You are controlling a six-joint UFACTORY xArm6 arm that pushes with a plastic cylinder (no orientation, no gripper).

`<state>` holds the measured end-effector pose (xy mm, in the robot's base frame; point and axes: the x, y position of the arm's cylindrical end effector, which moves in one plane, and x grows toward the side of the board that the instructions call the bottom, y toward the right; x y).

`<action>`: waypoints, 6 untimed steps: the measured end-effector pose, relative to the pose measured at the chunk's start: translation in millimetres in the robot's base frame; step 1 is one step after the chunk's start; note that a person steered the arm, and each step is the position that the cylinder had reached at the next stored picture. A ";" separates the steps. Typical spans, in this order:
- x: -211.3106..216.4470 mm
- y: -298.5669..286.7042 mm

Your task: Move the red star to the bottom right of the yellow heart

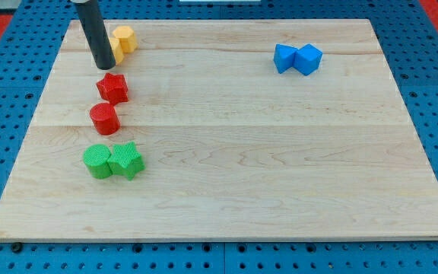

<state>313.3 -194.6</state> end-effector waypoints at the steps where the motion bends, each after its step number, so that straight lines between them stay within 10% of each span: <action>1: 42.0 -12.3; 4: 118.3 -59.7; 6: 165.6 40.7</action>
<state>479.0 -153.9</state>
